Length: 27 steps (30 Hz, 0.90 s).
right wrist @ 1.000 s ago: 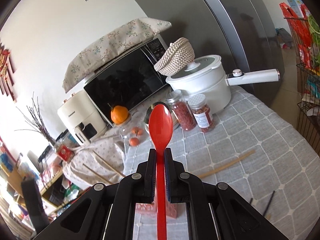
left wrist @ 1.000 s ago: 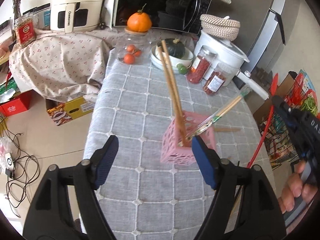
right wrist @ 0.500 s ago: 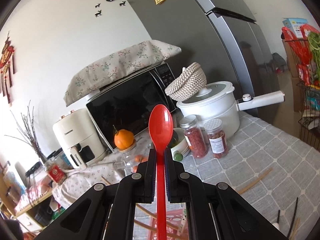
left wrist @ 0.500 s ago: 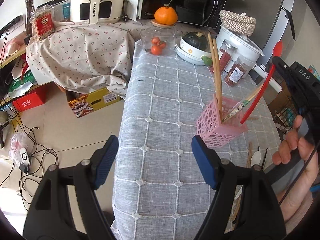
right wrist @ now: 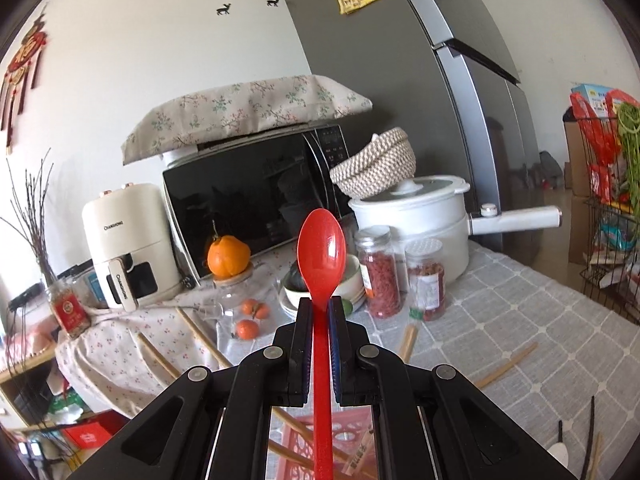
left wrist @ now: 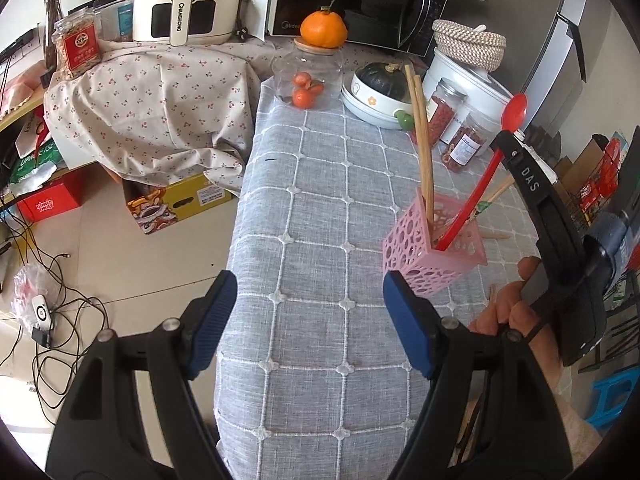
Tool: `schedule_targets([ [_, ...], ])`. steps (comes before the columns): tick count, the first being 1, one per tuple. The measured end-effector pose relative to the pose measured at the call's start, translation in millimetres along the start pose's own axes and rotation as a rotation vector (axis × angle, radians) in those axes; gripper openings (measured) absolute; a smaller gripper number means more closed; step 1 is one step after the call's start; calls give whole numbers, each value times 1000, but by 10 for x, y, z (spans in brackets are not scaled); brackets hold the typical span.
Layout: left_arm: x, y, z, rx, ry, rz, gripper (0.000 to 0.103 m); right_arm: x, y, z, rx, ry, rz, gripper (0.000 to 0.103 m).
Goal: Organize utensils
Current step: 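Lower the red spoon into the pink basket with the right gripper and release, then lower the left gripper onto the white plastic spoon and close on it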
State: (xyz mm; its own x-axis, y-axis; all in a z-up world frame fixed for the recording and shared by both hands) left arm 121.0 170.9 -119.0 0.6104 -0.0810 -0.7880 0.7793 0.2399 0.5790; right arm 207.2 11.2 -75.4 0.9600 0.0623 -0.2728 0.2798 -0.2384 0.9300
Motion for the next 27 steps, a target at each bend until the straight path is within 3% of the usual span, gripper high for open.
schedule_targets([
  [7, 53, -1, 27, -10, 14, -13, 76, -132, -63, 163, 39, 3, -49, 14],
  [9, 67, -5, 46, -15, 15, -18, 76, -211, 8, 192, 44, 23, -46, 24],
  [14, 126, -47, 153, -11, 3, -52, 76, -411, 289, 244, -22, 83, -49, 36],
  [16, 142, -72, 223, 11, 4, -58, 79, -486, 415, 317, -48, 100, -59, 45],
  [18, 147, -95, 283, 27, 15, -58, 82, -537, 523, 434, -59, 118, -90, 56],
  [27, 228, -277, 602, 72, -3, -121, 83, -674, 634, 1195, -73, 86, -288, 70],
])
Point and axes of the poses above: each gripper's, at about its wrist camera, not at the fingertips, and x roughly the way its jaws point, z to its right, y to its top, the point moved 5 cm from there along x, roughly the way its jaws point, and after that the axes turned 2 degrees about -x, right-handed, at the moved point
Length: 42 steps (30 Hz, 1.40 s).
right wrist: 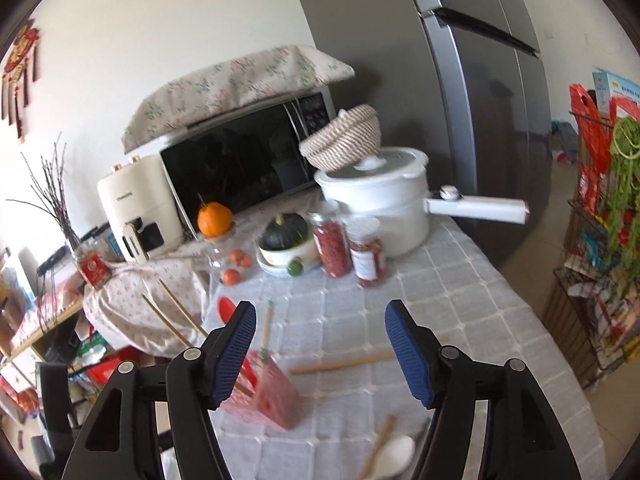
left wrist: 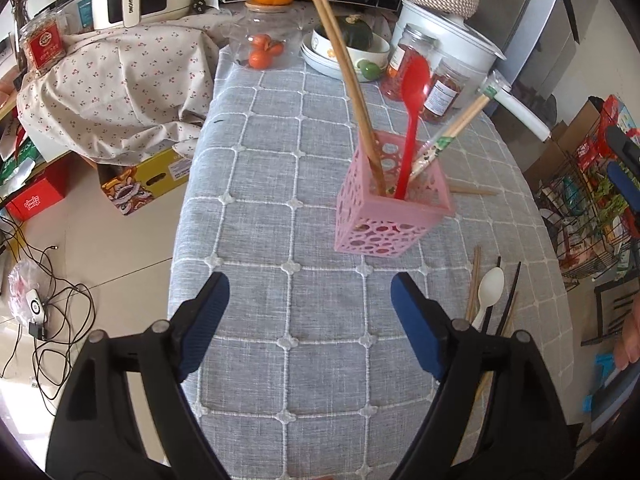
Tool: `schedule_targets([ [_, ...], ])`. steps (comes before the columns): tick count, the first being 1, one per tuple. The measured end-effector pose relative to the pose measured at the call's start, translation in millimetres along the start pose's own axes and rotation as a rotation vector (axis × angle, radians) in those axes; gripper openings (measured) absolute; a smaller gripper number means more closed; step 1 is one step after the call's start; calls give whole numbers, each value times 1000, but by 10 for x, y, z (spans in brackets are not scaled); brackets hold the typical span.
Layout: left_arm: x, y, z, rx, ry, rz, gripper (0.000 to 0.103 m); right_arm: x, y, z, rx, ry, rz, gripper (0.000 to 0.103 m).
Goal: Organize utensils
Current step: 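Lower the left gripper onto the white plastic spoon and close on it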
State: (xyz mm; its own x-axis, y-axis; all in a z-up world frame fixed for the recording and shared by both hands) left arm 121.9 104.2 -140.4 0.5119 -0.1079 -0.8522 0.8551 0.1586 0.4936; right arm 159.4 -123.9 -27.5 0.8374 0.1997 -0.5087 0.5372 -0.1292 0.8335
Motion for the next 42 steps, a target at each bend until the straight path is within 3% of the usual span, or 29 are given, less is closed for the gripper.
schedule_targets([
  [15, 294, -208, 732, 158, -41, -104, 83, 80, -569, 1171, 27, -139, -332, 74],
  [23, 496, -312, 1272, 249, -170, -219, 82, 196, -878, 1372, 39, -128, -497, 75],
  [27, 591, -331, 1495, 259, -253, -267, 62, 216, -943, 1437, 84, -112, -541, 75],
  [30, 668, -347, 1672, 289, -323, -301, 55, 232, -977, 1480, 129, -91, -571, 75],
  [34, 748, -358, 1828, 300, -359, -332, 44, 235, -981, 1507, 144, -86, -577, 75],
  [42, 908, -465, 1981, 403, -260, -386, 26, 205, -999, 1598, 151, -94, -578, 75],
])
Point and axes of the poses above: each gripper's, at about its wrist camera, not at the fingertips, and x roughly the way its jaws point, z to its right, y to its top, the point moved 5 cm from there along x, roughly the way its jaws point, and after that the axes turned 2 degrees about -x, right-handed, at the moved point
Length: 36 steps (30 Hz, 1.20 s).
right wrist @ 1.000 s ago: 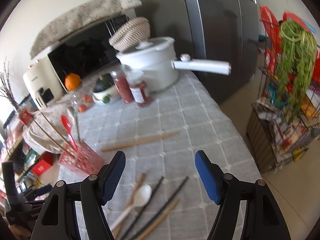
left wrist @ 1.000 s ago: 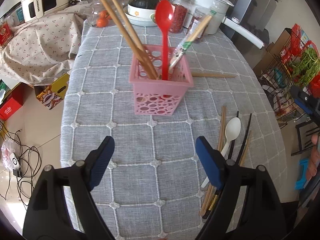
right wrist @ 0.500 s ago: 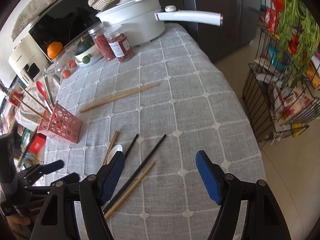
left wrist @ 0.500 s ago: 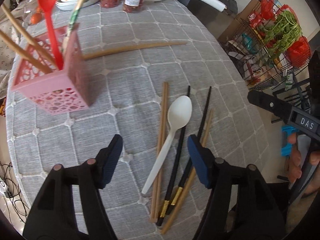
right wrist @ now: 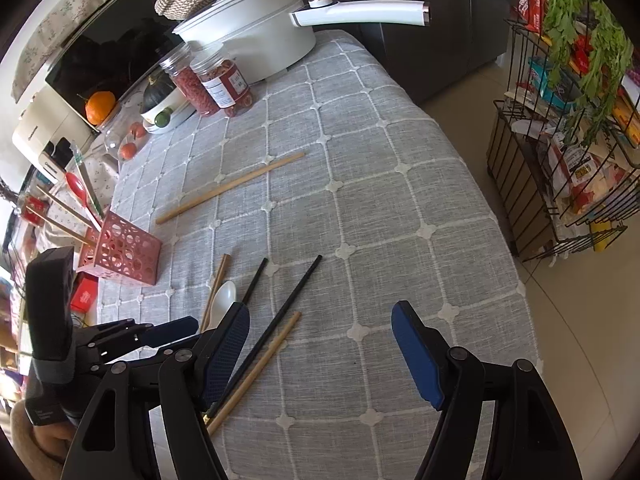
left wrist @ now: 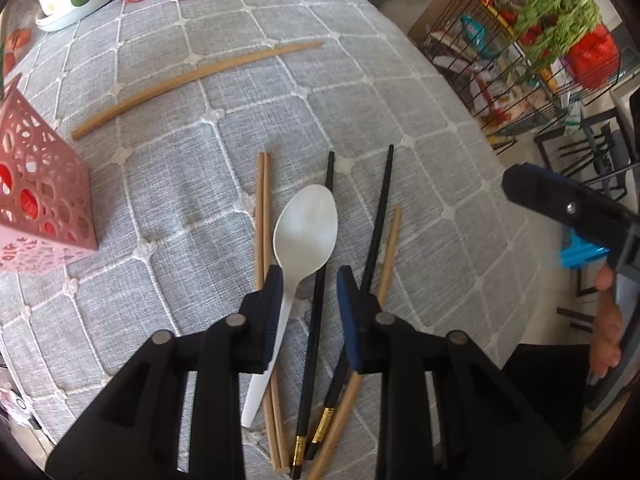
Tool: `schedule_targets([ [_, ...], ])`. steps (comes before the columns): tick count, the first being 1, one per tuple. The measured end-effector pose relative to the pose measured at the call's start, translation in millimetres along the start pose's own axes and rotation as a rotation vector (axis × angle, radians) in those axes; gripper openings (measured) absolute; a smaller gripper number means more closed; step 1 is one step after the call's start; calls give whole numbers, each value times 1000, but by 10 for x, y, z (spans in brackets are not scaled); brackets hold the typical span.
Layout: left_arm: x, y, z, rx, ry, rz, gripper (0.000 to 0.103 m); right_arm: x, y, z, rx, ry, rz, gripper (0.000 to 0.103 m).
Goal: Organize utensils
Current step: 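Lower the left gripper onto the white plastic spoon and close on it, then lift the white spoon with the left gripper while the right gripper grasps a black chopstick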
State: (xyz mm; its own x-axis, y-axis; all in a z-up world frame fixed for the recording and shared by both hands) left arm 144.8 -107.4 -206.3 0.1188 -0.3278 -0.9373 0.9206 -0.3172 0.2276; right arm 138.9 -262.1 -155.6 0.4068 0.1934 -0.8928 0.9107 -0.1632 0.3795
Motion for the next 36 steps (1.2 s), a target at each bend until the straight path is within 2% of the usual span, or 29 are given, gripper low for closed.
schedule_targets([
  [9, 140, 0, 24, 32, 79, -36, 19, -36, -26, 141, 26, -6, 7, 75],
  [12, 156, 7, 24, 27, 85, -33, 11, -24, -31, 154, 28, -8, 5, 75],
  [15, 131, 52, 37, 12, 67, -9, 10, -23, -38, 172, 31, -9, 4, 75],
  [23, -135, 127, 9, -17, 35, 113, 10, -18, -46, 192, 39, -7, 2, 75],
  [36, -762, 254, -25, -73, -5, 406, 10, 158, -107, 176, 56, 9, -57, 75],
])
Point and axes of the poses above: each gripper's, at about its wrist camera, not at the fingertips, and x roughly the way its jaws point, z to its right, y to its top, the point moved 5 cm from there along x, roughly the way its jaws point, and after that the axes turned 2 degrees about -x, right-handed, at the moved point
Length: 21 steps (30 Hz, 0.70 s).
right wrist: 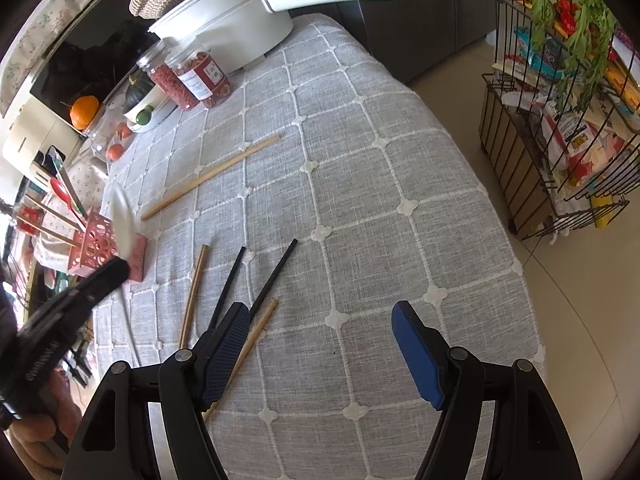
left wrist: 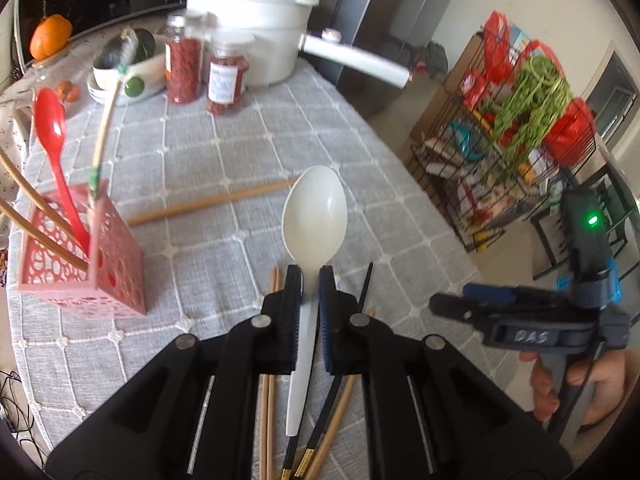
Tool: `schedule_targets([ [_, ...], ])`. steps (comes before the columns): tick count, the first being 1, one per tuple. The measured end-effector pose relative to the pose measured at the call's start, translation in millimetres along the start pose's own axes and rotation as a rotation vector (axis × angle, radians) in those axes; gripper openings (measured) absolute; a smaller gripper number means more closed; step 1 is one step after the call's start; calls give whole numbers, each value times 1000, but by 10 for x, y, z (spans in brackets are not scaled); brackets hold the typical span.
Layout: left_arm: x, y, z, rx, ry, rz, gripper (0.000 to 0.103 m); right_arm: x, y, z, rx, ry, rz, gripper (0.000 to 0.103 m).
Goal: Organize utensils
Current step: 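Lift the white spoon with the left gripper while the right gripper grasps a black chopstick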
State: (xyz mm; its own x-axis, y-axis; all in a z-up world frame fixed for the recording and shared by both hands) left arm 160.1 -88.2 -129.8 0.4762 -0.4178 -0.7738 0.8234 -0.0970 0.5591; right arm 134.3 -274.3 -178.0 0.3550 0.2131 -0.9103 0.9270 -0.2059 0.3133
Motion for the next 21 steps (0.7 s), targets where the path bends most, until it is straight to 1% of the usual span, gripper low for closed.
schedule_targets([
  [6, -320, 98, -54, 4, 2, 130, 10, 206, -23, -88, 3, 2, -53, 75],
  [10, -505, 146, -86, 4, -3, 200, 10, 360, -13, -255, -34, 0, -79, 74],
  [14, -650, 150, -165, -9, -8, 237, 10, 547, 21, -419, -65, -12, -103, 67],
  [15, -683, 143, -191, -13, -9, 241, 10, 593, 27, -454, -66, -14, -110, 63],
  [17, -735, 138, -249, -25, -4, 250, 10, 689, 14, -522, -69, -24, -131, 59],
  [18, -754, 135, -277, -30, -5, 250, 10, 696, 27, -561, -89, -53, -110, 54],
  [21, -811, 105, -344, -36, 2, 254, 10, 760, 17, -665, -142, -138, -100, 46],
])
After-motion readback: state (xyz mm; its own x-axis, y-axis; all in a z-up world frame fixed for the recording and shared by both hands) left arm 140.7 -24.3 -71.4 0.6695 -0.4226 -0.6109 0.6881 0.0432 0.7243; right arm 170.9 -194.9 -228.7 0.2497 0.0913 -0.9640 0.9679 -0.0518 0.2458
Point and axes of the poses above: each gripper's, at about its wrist camera, not at the fingertips, and x roughly the way its jaws point, z to its right, y to its top, the point moved 5 cm from there along x, roughly the way its jaws point, and after that the axes turned 2 degrees about -x, right-handed, at the moved point
